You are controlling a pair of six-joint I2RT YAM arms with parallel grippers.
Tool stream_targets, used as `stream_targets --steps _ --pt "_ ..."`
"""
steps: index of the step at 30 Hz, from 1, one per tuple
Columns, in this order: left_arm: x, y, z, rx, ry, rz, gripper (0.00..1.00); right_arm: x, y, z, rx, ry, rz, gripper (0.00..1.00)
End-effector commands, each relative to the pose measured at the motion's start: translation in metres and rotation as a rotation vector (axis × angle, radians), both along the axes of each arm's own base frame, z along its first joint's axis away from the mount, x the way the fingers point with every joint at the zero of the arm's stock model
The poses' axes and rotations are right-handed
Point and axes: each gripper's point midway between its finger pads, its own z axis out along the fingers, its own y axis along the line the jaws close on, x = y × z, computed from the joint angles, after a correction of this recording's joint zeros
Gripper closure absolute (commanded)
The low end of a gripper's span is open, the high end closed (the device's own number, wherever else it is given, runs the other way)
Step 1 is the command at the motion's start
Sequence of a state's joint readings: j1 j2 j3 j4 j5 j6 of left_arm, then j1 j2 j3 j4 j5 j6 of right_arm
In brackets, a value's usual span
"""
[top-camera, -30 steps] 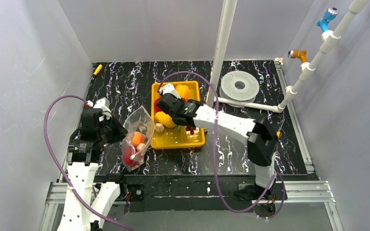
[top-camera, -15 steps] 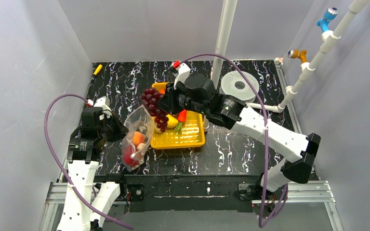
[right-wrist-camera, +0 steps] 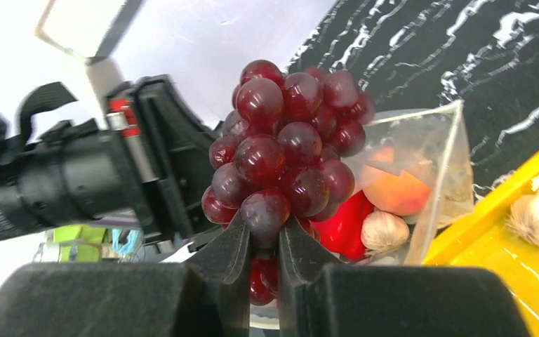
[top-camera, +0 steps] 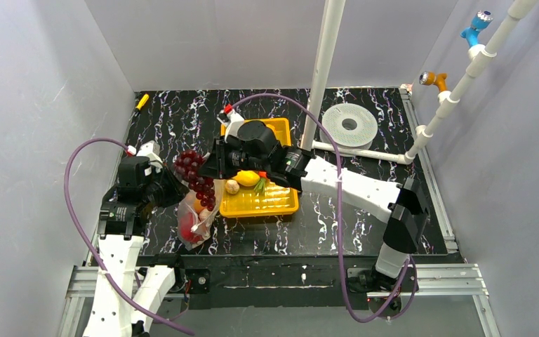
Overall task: Place the food in the zip-top bag and seal the zipper
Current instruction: Place the fake fruit in the zipper food storage bag.
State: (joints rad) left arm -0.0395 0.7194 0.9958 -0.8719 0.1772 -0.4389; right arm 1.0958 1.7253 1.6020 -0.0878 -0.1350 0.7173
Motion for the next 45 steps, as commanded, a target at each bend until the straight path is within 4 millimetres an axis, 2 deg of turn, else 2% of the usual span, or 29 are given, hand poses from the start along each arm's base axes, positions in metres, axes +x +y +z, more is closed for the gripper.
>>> stream_targets --steps 1,10,15,22,27,33,35,39,45 --pt "-0.001 -0.003 0.007 -0.034 -0.017 0.014 1.00 0.011 -0.013 0.024 0.060 0.005 -0.164 0.99" --pt "0.013 -0.007 0.005 -0.117 -0.033 0.086 1.00 0.020 -0.043 -0.011 -0.099 0.122 -0.412 0.99" --pt "0.017 -0.007 0.002 -0.117 -0.027 0.090 1.00 0.007 -0.038 0.005 -0.067 0.073 -0.367 0.99" --pt "0.025 -0.006 -0.001 -0.103 -0.031 0.083 1.00 -0.018 -0.021 0.027 -0.011 0.015 -0.178 0.99" --pt "0.026 -0.005 -0.005 -0.086 -0.022 0.078 1.00 -0.034 -0.023 0.047 0.061 -0.071 -0.080 0.99" --pt "0.027 -0.002 -0.008 -0.066 -0.026 0.085 1.00 -0.054 -0.032 0.038 0.092 -0.132 0.017 0.99" --pt "0.027 0.000 -0.007 -0.061 -0.030 0.090 1.00 -0.053 -0.036 0.038 0.101 -0.147 0.006 0.99" --pt "0.025 0.000 -0.001 -0.061 -0.049 0.091 1.00 -0.052 -0.037 0.021 0.029 -0.116 0.000 0.99" --pt "0.023 -0.004 0.004 -0.082 -0.060 0.077 1.00 -0.024 -0.038 0.003 -0.081 -0.048 -0.123 0.99"
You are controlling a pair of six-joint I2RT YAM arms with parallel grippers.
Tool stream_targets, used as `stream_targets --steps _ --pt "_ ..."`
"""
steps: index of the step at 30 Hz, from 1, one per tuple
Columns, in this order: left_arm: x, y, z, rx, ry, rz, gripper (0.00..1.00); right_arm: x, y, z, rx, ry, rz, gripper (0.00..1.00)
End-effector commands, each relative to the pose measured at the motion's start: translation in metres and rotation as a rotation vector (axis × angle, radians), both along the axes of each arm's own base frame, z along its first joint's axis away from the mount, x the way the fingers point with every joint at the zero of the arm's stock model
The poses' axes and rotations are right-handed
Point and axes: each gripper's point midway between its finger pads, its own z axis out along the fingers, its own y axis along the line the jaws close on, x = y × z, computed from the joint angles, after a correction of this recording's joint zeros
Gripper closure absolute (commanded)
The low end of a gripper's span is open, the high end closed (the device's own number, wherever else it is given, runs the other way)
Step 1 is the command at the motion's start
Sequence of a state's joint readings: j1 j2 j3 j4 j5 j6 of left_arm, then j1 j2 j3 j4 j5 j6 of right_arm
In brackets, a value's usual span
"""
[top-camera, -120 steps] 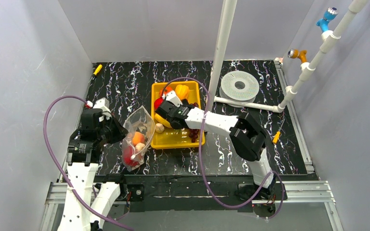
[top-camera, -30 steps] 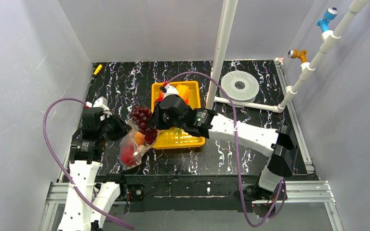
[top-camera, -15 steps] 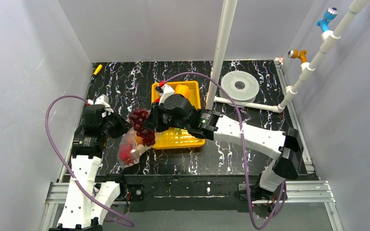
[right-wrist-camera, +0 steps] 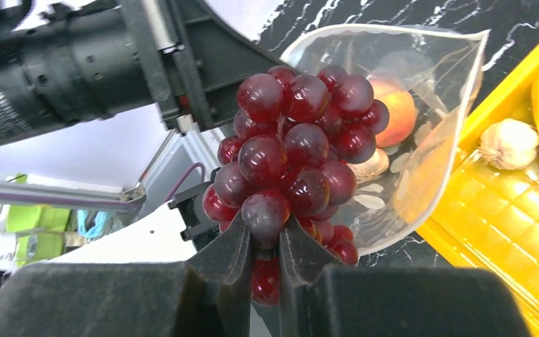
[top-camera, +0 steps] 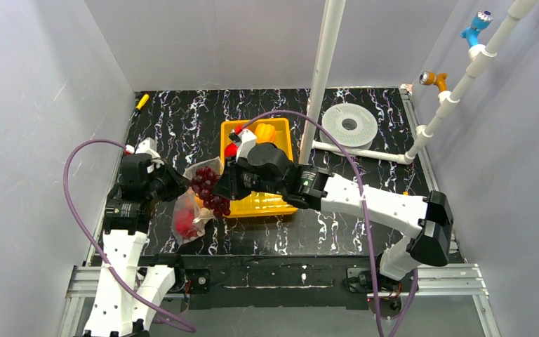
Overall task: Place the food in the zip-top bag and seal the zipper
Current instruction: Place the fake fruit in the zipper food storage bag.
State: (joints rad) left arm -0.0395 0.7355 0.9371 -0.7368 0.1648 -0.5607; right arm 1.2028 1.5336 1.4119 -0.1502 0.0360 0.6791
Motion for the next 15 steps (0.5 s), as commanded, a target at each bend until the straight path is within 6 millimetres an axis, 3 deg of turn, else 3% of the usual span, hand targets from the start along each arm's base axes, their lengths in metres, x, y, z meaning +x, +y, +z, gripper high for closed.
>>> stream_targets --steps 1,5,7,10,15 --pt "-0.002 -0.001 0.005 0.002 -0.024 -0.013 1.00 0.024 0.002 0.014 -0.003 0.029 -0.089 0.99" --pt "-0.007 -0.005 0.004 -0.013 -0.029 -0.027 1.00 0.040 0.008 0.009 -0.030 0.117 -0.134 0.99" --pt "-0.009 -0.008 0.005 -0.031 -0.041 -0.042 1.00 0.048 0.014 0.021 -0.027 0.136 -0.161 0.99" --pt "-0.011 -0.015 0.016 -0.068 -0.083 -0.065 1.00 0.054 0.021 0.023 -0.078 0.194 -0.203 0.99" --pt "-0.007 -0.023 0.037 -0.098 -0.146 -0.102 1.00 0.048 0.035 0.010 -0.111 0.321 -0.191 0.99"
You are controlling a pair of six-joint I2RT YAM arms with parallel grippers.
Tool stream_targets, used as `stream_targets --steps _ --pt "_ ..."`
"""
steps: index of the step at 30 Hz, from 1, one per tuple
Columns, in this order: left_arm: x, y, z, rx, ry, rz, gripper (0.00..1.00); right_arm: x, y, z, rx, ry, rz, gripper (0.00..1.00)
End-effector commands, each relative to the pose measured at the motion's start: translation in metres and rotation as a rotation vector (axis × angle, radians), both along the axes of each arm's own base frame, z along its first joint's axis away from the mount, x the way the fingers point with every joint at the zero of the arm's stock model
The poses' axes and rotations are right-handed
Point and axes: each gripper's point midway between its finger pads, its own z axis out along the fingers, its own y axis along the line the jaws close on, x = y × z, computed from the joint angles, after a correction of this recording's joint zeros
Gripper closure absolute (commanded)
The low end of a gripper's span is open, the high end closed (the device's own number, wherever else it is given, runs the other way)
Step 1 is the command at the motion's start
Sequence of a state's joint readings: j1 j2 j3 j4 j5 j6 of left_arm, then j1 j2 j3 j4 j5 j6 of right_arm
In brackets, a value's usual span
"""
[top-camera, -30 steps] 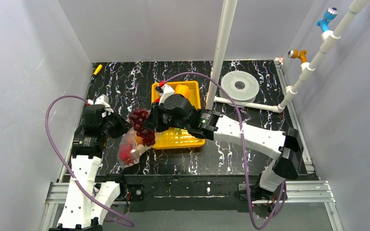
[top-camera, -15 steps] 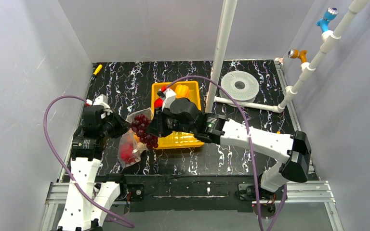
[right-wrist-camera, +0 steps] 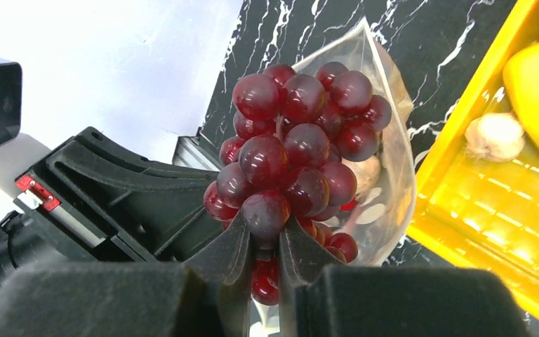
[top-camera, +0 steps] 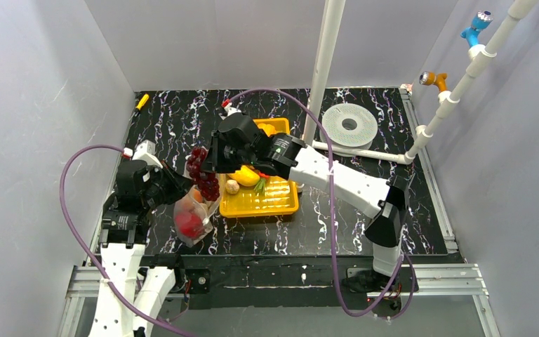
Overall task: Place the food in the zip-top bag and seal the zipper
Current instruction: Place the fake fruit in the zipper food storage bag.
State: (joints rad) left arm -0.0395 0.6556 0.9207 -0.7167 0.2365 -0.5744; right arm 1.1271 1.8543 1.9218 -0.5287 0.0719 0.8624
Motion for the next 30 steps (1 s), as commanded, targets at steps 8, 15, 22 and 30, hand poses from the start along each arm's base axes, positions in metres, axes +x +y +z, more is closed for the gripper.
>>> stream_targets --steps 8,15,22,30 --pt "0.015 0.000 0.018 -0.011 -0.044 0.019 1.00 -0.022 -0.006 0.005 0.021 0.148 -0.008 0.99" --pt "0.022 -0.003 0.025 -0.024 -0.053 0.004 1.00 -0.017 -0.002 -0.010 -0.025 0.185 -0.046 0.99" --pt "0.017 -0.014 0.048 -0.071 -0.111 -0.045 1.00 -0.015 0.009 -0.034 -0.077 0.225 -0.036 0.99" --pt "0.011 -0.016 0.045 -0.081 -0.089 -0.054 1.00 -0.012 0.023 -0.033 -0.070 0.191 0.020 0.85"
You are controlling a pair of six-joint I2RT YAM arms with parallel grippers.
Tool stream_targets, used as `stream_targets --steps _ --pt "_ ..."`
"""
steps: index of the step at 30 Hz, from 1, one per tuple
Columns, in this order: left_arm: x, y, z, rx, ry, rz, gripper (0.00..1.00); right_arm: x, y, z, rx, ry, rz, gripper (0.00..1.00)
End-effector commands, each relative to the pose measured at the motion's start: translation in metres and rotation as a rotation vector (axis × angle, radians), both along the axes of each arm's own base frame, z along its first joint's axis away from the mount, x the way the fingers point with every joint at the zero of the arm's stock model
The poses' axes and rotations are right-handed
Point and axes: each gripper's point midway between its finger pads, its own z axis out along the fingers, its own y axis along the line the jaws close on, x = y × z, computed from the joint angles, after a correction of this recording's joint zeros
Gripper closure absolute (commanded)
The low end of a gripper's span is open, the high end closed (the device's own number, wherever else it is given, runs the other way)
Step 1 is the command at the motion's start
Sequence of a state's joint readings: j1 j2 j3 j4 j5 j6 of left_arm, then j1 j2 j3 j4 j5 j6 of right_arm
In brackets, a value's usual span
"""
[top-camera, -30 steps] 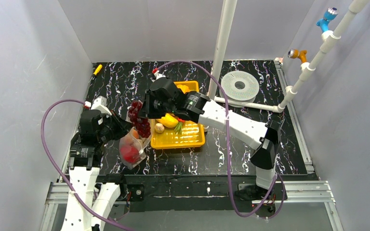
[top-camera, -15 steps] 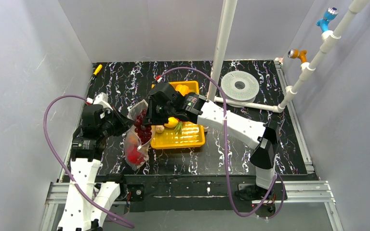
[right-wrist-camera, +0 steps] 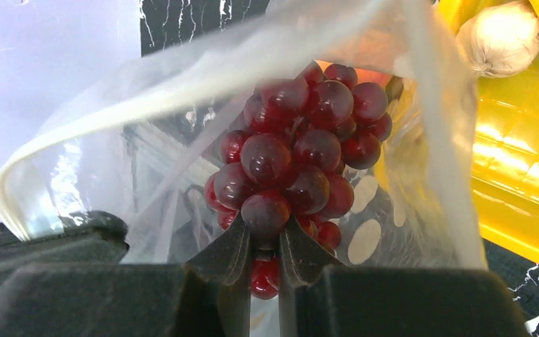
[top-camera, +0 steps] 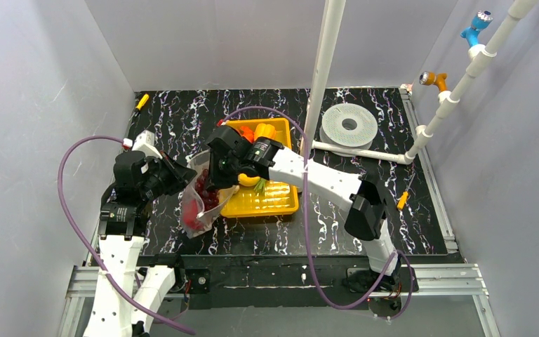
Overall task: Place the food in the zip-top bag and seal the zipper
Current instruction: Place the fake fruit in the zipper food storage bag.
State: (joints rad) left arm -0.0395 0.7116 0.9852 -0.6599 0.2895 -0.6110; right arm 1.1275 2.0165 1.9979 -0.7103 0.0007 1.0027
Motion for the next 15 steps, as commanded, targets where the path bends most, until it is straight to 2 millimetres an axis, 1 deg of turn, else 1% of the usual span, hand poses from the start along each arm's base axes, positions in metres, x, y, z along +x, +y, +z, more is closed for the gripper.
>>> stream_targets --steps 1,5,8,12,13,15 --pt "-0.005 -0.006 0.016 -0.025 -0.030 -0.025 1.00 0.002 0.018 0.046 0.116 -0.066 0.050 0.82" --pt "-0.008 -0.004 0.015 -0.023 -0.029 -0.016 1.00 0.003 0.019 0.041 0.102 -0.071 0.064 0.75" --pt "-0.010 0.003 0.014 0.018 -0.026 0.003 1.00 -0.001 0.015 0.042 0.100 -0.082 0.092 0.62" --pt "-0.012 0.017 0.012 0.110 -0.025 0.037 1.00 -0.004 0.008 0.050 0.109 -0.132 0.132 0.39" --pt "-0.012 0.020 0.011 0.124 -0.027 0.041 1.00 -0.005 0.008 0.055 0.120 -0.144 0.147 0.35" --pt "-0.012 0.021 0.010 0.133 -0.028 0.046 1.00 -0.008 0.008 0.065 0.143 -0.168 0.183 0.34"
